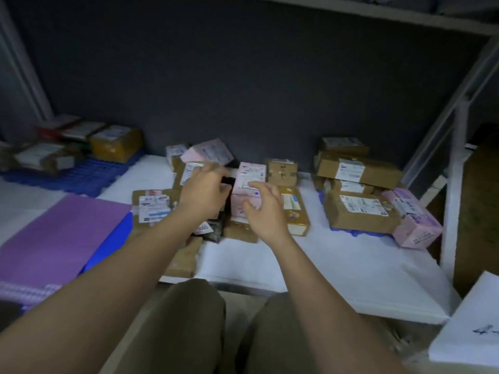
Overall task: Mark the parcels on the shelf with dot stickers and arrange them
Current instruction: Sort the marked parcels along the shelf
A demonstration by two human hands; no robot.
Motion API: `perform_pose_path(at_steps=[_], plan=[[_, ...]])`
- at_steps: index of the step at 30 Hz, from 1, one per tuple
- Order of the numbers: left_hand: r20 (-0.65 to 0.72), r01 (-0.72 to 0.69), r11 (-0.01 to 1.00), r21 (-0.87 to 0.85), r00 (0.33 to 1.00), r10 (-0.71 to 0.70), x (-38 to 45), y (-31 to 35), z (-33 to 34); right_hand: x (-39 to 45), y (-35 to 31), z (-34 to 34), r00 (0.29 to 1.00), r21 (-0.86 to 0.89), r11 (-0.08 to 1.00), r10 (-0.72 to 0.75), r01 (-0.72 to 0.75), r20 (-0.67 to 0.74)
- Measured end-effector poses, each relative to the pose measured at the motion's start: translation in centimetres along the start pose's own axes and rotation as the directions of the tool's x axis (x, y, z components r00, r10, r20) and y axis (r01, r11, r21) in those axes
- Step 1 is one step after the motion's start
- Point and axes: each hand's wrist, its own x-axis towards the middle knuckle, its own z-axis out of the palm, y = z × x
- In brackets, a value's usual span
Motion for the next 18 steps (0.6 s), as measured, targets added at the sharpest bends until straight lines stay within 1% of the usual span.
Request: perform_pose_path(at_steps=[2,4,6,8,10,13,14,16,18], plan=[[-0.05,0.102,0.994,-0.029,0.993,-0.103,-0.5,-3.3,-0.8,0.3,-1.5,2.7,0.997,0.001,1.0,-0.009,0.009,0.072],[-0.051,0.215,0.97,-0.117,0.974,-0.222,-0.6,-6.1,-1.2,1.1,-2.2,5.5,0.99,0.018,0.999,0.036,-0.039,0.138],[0.032,0.371,0.889,-0.267,0.926,-0.377,-0.5,-8.4,-0.9,1.9,-2.5,7.7,0.975,0.107,0.975,0.179,-0.194,0.135],[0.155,0.477,0.798,-0.369,0.878,-0.453,-0.5,-9.9,-0.4,2.8,-2.2,9.3,0.931,0.186,0.913,0.354,-0.364,0.085],[0.24,0.52,0.753,-0.404,0.854,-0.461,-0.6,-10.5,0.2,3.5,-1.7,10.2,0.893,0.195,0.872,0.445,-0.448,0.063],[0.349,0.542,0.701,-0.463,0.839,-0.418,-0.4,-10.8,1.0,4.0,-1.8,11.0,0.885,0.239,0.853,0.455,-0.464,0.097],[0.363,0.542,0.698,-0.468,0.838,-0.407,-0.3,-10.8,1.2,4.1,-2.1,11.2,0.885,0.255,0.848,0.454,-0.465,0.102],[0.339,0.528,0.692,-0.493,0.849,-0.406,-0.3,-10.8,1.4,4.2,-2.3,11.8,0.888,0.309,0.837,0.453,-0.452,0.074],[0.307,0.524,0.643,-0.559,0.851,-0.426,-0.5,-11.0,1.1,4.1,-2.9,11.9,0.891,0.397,0.81,0.452,-0.431,0.043]])
